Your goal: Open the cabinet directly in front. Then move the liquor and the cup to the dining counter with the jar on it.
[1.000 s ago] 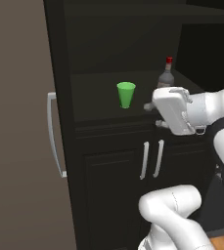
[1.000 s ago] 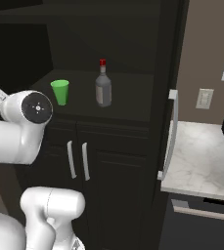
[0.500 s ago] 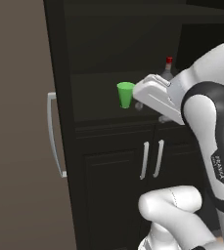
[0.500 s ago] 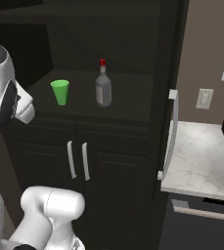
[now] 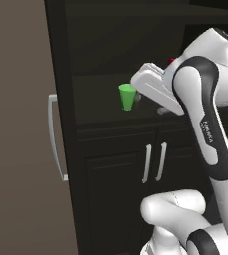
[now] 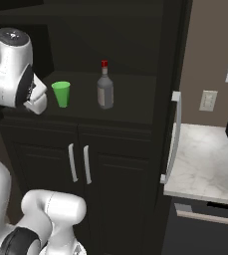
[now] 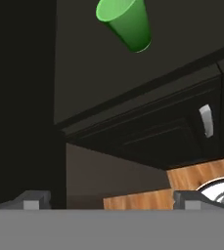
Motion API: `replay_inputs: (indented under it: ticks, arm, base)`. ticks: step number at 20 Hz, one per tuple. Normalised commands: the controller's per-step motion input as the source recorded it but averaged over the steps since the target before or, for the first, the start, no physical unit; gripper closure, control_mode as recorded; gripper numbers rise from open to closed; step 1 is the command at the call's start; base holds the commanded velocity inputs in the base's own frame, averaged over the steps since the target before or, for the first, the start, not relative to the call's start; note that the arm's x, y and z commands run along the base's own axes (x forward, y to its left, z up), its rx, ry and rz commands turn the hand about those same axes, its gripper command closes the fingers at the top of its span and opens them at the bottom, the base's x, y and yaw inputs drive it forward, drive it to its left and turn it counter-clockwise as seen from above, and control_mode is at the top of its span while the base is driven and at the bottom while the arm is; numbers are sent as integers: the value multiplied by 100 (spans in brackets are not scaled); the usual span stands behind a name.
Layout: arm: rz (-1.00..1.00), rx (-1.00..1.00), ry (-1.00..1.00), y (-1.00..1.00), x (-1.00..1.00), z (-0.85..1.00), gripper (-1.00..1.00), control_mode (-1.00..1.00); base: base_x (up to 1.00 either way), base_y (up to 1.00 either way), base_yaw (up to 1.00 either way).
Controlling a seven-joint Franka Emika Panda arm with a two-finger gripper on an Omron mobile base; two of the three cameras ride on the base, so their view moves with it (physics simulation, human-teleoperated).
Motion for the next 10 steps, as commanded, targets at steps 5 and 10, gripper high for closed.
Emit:
replay_inputs:
  ticks: [5,10]
  arm:
    - [0,-2,-7,-45,25,-1,-100,-100]
    - [0,-4,-9,-28,35,-2,-100,-100]
  base:
    - [0,0,0]
    - [0,0,0]
